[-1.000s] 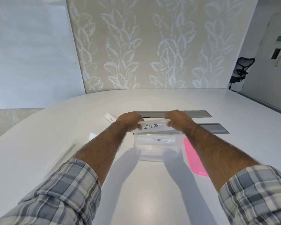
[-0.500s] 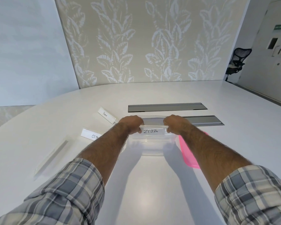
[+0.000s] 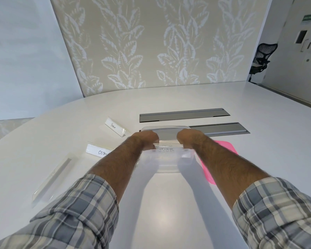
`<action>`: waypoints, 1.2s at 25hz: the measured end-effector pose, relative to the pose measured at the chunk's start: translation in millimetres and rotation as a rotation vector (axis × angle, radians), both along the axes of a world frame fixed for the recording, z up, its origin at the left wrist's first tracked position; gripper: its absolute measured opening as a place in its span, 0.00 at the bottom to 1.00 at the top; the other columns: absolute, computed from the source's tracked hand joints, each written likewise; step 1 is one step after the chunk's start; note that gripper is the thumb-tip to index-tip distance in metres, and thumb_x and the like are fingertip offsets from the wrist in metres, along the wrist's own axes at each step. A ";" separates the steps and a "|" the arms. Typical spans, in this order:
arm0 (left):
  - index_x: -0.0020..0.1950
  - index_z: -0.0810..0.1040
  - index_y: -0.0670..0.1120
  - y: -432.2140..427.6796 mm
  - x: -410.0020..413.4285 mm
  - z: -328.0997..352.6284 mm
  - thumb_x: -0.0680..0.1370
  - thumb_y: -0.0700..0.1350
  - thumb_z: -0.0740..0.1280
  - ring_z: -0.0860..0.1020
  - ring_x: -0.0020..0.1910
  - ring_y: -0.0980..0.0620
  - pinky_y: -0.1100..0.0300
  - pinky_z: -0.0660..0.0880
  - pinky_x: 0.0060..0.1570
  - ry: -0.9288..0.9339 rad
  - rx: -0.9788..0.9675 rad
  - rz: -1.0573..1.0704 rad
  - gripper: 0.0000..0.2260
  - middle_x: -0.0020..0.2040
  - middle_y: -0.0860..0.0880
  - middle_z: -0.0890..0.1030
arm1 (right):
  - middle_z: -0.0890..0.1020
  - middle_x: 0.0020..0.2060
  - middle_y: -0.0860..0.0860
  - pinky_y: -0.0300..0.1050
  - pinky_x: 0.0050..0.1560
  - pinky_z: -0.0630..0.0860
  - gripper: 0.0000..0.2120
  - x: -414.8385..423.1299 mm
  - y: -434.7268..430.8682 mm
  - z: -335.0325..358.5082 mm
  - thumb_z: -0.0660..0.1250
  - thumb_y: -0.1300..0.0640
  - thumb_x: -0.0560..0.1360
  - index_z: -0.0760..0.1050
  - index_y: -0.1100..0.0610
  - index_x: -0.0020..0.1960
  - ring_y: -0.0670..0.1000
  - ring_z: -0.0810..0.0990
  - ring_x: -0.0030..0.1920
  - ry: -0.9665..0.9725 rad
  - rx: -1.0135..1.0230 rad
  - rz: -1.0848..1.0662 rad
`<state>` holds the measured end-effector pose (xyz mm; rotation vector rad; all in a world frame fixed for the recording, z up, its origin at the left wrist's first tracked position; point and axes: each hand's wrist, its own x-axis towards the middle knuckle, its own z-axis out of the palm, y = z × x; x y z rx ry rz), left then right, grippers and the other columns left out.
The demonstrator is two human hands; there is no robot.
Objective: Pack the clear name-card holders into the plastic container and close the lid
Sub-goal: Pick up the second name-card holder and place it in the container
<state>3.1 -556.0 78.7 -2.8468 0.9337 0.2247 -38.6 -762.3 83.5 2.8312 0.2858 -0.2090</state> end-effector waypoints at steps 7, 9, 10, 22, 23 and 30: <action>0.53 0.84 0.49 -9.3 18.5 -5.6 0.73 0.48 0.72 0.79 0.49 0.48 0.59 0.77 0.46 0.051 0.109 -0.038 0.10 0.49 0.52 0.84 | 0.82 0.46 0.54 0.47 0.48 0.78 0.10 16.9 1.6 -9.1 0.63 0.67 0.72 0.80 0.58 0.48 0.56 0.79 0.45 0.090 0.010 0.003; 0.50 0.84 0.47 -12.3 23.0 -9.5 0.72 0.49 0.74 0.78 0.45 0.49 0.62 0.71 0.36 0.075 0.106 -0.033 0.09 0.46 0.51 0.84 | 0.81 0.45 0.53 0.46 0.47 0.77 0.09 20.5 2.3 -10.1 0.63 0.67 0.72 0.79 0.57 0.46 0.56 0.80 0.47 0.106 0.007 -0.003; 0.49 0.84 0.48 -13.7 24.3 -10.7 0.71 0.49 0.76 0.78 0.44 0.49 0.63 0.69 0.35 0.091 0.100 -0.022 0.10 0.44 0.52 0.84 | 0.80 0.43 0.53 0.45 0.45 0.76 0.09 21.9 3.0 -10.3 0.63 0.67 0.72 0.78 0.56 0.44 0.56 0.79 0.45 0.110 0.000 0.001; 0.50 0.83 0.47 -19.9 32.2 -18.4 0.66 0.48 0.79 0.81 0.44 0.48 0.58 0.77 0.43 0.155 0.097 0.065 0.15 0.46 0.51 0.84 | 0.76 0.38 0.52 0.48 0.42 0.77 0.11 26.3 8.8 -14.6 0.62 0.66 0.73 0.67 0.57 0.33 0.56 0.77 0.41 0.095 -0.022 -0.041; 0.52 0.83 0.47 -18.5 31.4 -18.6 0.67 0.48 0.79 0.82 0.47 0.48 0.56 0.79 0.47 0.154 0.089 0.067 0.15 0.48 0.51 0.84 | 0.76 0.39 0.52 0.47 0.42 0.76 0.10 25.7 8.7 -14.6 0.62 0.66 0.73 0.67 0.57 0.35 0.56 0.76 0.41 0.092 -0.014 -0.041; 0.62 0.81 0.50 -2.1 19.8 -6.2 0.76 0.43 0.71 0.79 0.59 0.48 0.51 0.76 0.60 0.116 -0.028 0.073 0.14 0.58 0.51 0.82 | 0.83 0.50 0.54 0.50 0.53 0.80 0.06 18.7 13.5 -2.3 0.68 0.63 0.73 0.79 0.60 0.50 0.57 0.82 0.53 0.112 0.065 -0.056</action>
